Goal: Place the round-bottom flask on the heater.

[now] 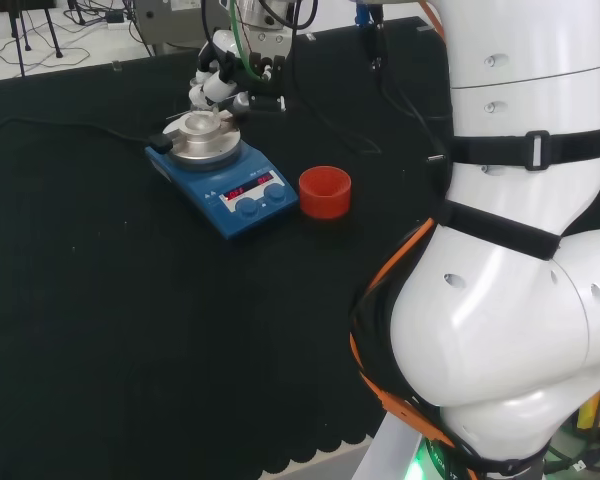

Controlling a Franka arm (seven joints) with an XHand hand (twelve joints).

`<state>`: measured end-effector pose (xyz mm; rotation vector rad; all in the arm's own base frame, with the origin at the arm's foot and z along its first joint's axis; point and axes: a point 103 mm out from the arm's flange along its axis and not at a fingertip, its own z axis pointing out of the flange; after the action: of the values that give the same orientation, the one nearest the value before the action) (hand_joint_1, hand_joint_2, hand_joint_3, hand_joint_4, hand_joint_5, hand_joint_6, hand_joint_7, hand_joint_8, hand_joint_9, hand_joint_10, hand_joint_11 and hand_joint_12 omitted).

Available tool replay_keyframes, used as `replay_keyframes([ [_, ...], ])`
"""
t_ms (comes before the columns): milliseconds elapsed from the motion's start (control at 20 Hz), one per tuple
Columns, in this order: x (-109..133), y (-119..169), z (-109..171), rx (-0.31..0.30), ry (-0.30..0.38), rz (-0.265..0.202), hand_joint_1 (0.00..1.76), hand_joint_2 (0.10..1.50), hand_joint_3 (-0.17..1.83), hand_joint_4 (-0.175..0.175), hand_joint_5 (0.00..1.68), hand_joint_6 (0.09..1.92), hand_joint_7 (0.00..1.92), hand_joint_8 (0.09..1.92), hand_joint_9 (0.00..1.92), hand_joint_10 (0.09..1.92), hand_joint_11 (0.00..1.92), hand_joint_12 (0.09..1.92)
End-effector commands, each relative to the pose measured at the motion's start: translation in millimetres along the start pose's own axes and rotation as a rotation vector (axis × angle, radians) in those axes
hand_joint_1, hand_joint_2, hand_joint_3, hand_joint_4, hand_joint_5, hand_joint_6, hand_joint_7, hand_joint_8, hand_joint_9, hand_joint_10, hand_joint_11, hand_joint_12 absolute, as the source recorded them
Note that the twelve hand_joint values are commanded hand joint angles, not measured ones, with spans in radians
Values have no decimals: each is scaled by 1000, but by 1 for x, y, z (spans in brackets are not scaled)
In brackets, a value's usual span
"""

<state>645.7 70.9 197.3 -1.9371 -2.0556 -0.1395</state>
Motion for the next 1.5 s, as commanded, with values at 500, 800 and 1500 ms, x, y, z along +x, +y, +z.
replay_keyframes([
  [500, 8, -3, 6, 10, -6, -3, 1036, 745, 783, 152, 991, 1213, 359, 655, 521, 680, 0, 1364],
  [800, 9, -3, 7, 11, -16, -5, 1036, 744, 785, 151, 992, 1213, 358, 655, 522, 680, 0, 1364],
  [1500, 8, 0, 14, 21, -27, 0, 1036, 742, 788, 151, 991, 1215, 358, 655, 522, 680, 0, 1364],
])
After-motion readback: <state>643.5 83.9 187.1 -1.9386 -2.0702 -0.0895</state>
